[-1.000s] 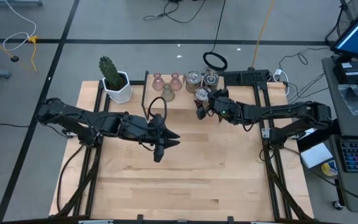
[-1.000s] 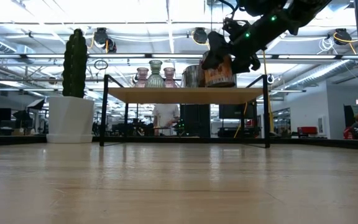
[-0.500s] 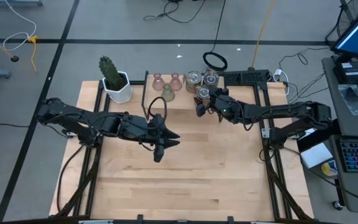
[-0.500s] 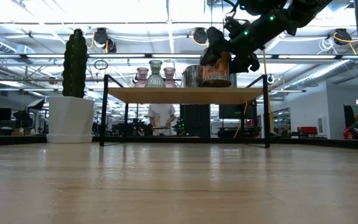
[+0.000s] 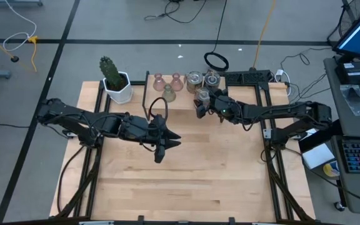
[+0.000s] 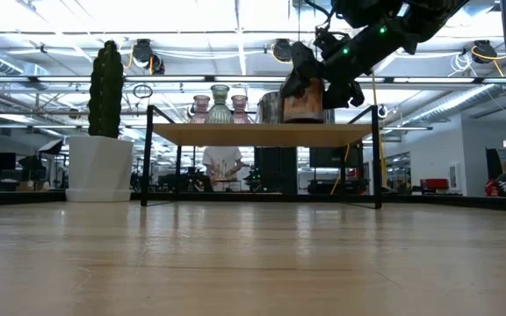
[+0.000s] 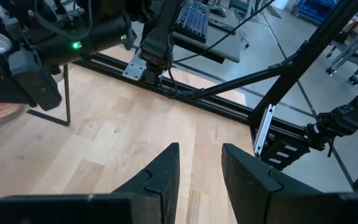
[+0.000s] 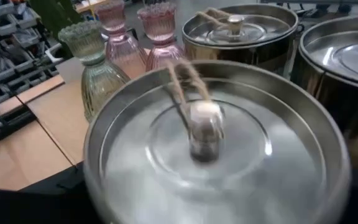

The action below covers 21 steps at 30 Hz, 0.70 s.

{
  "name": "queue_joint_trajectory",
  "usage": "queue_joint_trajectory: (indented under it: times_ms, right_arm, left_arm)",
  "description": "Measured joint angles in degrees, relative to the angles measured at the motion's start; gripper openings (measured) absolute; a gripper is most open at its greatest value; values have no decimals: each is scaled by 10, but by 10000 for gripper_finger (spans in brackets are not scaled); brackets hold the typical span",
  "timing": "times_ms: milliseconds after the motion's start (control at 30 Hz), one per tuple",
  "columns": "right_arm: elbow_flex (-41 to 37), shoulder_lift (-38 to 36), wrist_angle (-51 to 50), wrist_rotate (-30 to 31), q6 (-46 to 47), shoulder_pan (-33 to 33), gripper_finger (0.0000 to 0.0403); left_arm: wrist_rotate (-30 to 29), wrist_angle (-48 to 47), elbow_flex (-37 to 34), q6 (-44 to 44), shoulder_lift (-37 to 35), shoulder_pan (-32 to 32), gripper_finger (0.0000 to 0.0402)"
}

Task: Pick & Place candle stick holders
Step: Put the orange scented candle on the shelf

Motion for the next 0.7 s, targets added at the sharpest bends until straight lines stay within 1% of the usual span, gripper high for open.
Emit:
queue_joint_trajectory:
  times_ms: [700]
  right_arm:
    - [0, 3, 0, -1, -35, -7, 371]
  left_arm:
    - [0, 0, 0, 0, 0, 0, 120]
